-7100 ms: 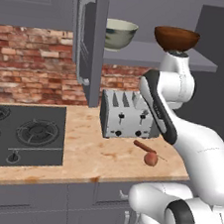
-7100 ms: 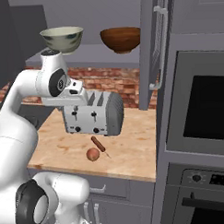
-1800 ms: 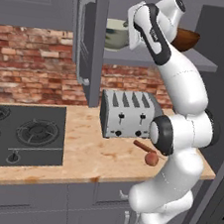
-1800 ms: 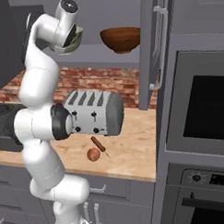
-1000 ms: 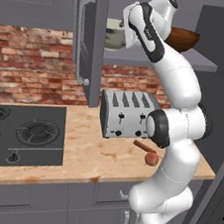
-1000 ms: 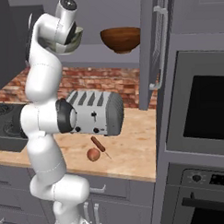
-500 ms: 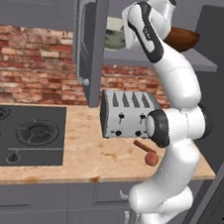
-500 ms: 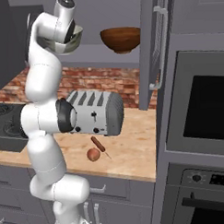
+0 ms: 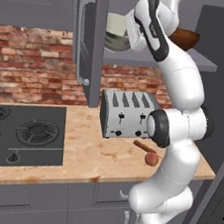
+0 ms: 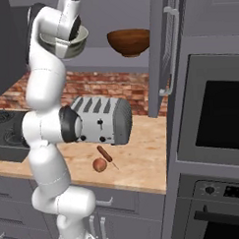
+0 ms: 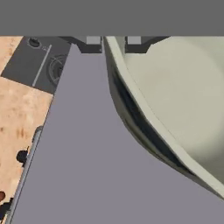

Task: Pick both bowls and place them on the counter. Then place the hot dog in one bowl and place the onion in the other bowl.

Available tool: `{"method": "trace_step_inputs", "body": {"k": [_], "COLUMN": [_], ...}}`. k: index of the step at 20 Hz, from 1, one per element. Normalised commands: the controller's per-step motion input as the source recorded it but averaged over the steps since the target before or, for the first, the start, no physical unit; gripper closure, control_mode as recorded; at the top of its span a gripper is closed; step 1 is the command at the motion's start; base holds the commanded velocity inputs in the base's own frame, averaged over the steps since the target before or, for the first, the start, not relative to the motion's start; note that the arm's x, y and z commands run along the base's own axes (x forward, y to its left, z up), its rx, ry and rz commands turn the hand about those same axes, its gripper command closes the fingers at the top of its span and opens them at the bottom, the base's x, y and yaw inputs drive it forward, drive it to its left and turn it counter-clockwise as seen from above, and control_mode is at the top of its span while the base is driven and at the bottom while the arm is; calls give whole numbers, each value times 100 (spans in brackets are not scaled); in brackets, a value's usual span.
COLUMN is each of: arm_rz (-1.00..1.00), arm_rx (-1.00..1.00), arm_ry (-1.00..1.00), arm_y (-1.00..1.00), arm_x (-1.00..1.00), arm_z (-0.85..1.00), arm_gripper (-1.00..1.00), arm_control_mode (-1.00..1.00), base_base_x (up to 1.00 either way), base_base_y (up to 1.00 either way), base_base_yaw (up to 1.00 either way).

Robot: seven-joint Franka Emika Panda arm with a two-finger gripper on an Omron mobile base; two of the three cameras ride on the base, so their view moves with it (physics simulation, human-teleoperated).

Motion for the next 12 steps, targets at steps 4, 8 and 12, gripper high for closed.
{"method": "trace_step_inputs", "body": {"k": [4,8,12], "arm_rz": [0,0,0], "arm_rx": [0,0,0], "arm_ry": [3,0,-1], "arm_y": [-18,-14,-15], "arm_x": [-71,-79,-92], "arm_z": [0,0,0], "arm_gripper": [100,100,100], "arm_control_mode": [-100,-100,-100], "base_base_x": [0,0,0], "base_base_y": [0,0,0], "base_base_yaw": [0,0,0]}}
